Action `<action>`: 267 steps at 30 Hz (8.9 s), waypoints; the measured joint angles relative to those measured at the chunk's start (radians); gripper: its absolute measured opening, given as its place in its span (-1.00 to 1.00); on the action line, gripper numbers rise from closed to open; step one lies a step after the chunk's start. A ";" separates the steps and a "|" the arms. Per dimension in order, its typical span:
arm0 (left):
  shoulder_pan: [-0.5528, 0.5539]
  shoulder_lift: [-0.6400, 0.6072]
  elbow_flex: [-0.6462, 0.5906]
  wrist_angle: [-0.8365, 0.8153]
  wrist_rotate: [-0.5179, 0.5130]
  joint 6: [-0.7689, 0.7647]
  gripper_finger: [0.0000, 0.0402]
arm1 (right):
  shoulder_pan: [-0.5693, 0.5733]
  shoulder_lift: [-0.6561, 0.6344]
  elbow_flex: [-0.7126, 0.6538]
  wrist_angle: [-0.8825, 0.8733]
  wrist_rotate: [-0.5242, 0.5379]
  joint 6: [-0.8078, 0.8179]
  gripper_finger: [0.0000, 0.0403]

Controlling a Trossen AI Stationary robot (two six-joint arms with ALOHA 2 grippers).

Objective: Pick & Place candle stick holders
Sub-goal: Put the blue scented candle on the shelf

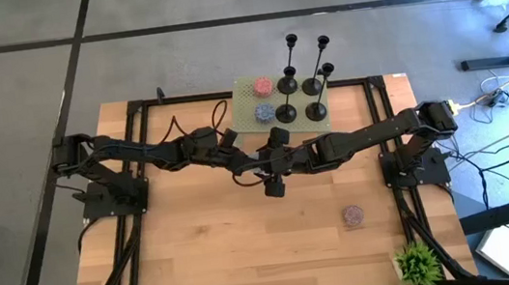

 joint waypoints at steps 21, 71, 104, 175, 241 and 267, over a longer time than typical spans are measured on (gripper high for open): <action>-0.001 -0.001 -0.001 0.000 0.013 0.016 0.02 | 0.024 0.000 -0.001 0.012 0.011 -0.163 0.57; 0.023 0.001 0.000 0.028 0.018 0.052 0.25 | 0.024 0.000 0.002 -0.004 0.110 -0.159 0.57; 0.023 0.001 0.000 0.030 0.031 0.050 0.23 | 0.002 0.000 0.001 0.066 0.075 -0.154 0.57; -0.017 0.000 -0.001 0.018 0.038 0.019 -0.02 | 0.037 0.000 0.000 0.047 0.061 -0.095 0.57; -0.018 0.000 0.001 0.030 0.039 -0.007 -0.02 | 0.037 -0.001 0.002 0.075 -0.005 -0.140 0.69; -0.015 0.000 0.001 0.019 0.041 -0.002 -0.02 | 0.036 -0.001 0.002 0.112 -0.007 -0.030 0.85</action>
